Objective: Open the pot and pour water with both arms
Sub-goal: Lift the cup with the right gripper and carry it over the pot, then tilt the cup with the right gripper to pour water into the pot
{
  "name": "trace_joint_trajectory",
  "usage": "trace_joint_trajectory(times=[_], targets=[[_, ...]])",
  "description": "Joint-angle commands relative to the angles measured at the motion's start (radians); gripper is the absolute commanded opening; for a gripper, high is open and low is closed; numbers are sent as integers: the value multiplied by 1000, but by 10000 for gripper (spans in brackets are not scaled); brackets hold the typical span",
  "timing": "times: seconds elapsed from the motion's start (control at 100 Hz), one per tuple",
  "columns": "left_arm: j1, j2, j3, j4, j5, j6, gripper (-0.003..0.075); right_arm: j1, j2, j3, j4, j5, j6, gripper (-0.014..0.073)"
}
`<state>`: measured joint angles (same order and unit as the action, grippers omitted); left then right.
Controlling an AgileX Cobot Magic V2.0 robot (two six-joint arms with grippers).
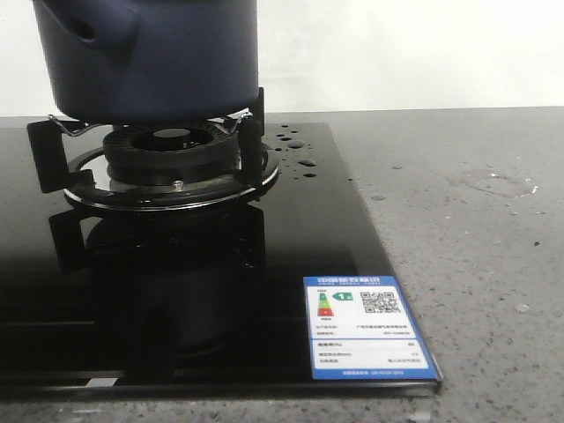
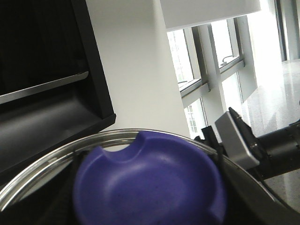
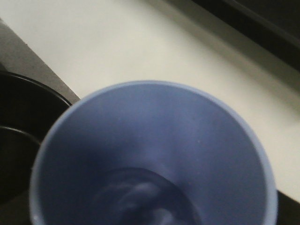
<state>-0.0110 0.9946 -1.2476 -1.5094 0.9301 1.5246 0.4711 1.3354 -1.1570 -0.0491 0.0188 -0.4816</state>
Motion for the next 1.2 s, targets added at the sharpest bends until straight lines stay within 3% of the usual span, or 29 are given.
trace_joint_trajectory(times=[0.0,0.45,0.67,0.87,1.19], targets=[[1,-28,-37,-90,-28,-16,250,31,15,-108,-86,-45,-2,277],[1,-56,-37,-90,-33,-16,250,122,236,-313,-397,-49,-2,277],[1,-60,-37,-90,-33,-16,250,122,285,-315,-652,-94,-2,277],[1,-60,-37,-90,-33,-16,250,122,292,-315,-710,-112,-2,277],[1,-60,-37,-90,-33,-16,250,122,292,-315,-1002,-123,-18,277]])
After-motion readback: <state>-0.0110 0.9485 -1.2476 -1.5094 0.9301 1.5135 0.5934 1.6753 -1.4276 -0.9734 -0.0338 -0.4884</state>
